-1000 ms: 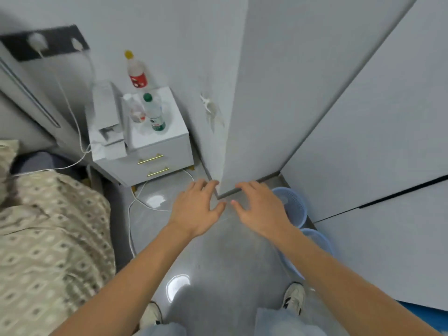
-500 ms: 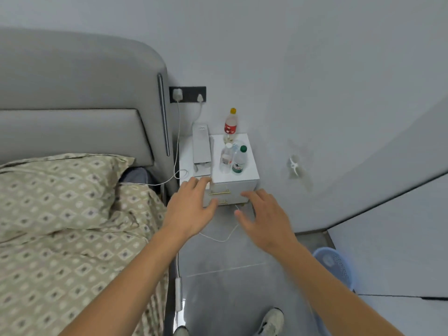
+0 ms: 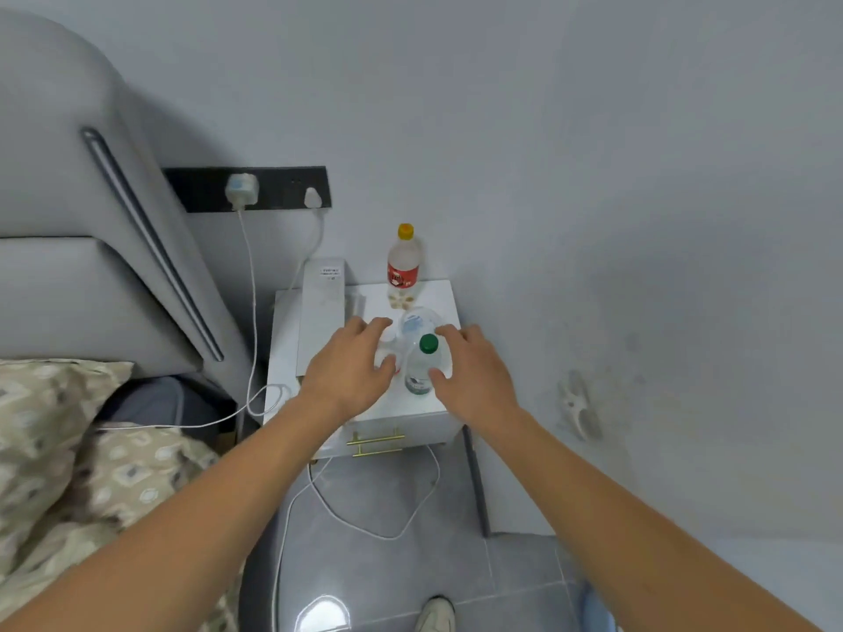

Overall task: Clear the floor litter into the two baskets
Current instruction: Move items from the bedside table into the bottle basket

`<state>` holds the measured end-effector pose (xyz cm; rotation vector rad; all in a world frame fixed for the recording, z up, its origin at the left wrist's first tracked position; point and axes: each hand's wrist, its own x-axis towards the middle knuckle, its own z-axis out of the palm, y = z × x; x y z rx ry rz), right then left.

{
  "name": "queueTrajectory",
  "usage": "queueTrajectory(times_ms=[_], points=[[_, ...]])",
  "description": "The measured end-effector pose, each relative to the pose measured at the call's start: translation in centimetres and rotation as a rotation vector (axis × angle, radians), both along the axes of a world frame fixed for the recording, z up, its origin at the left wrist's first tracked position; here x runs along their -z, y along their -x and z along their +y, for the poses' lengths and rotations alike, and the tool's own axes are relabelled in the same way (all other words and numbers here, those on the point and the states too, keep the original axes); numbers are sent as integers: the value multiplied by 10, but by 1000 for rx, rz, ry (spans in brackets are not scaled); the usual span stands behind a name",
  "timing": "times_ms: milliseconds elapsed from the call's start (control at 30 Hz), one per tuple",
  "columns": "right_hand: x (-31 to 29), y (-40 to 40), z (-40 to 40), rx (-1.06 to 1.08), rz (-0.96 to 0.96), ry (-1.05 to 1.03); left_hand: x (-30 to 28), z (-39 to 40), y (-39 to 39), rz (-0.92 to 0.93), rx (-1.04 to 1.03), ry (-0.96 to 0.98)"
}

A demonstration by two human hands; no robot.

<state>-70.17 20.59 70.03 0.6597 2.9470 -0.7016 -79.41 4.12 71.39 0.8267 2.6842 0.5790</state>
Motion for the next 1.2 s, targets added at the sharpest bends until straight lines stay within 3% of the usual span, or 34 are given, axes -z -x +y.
queueTrajectory(times_ms=[333,600,933,1200], points=[[92,57,25,-40,-26,8,95,47,66,45,96,153],[110,28,-1,46,71,-26,105,22,44,124,156,70],[46,-153,-43,275,56,31,40,-24,-99,6,260,24],[24,-352,-46,509,17,-16,25,26,-265,-158,504,-7]])
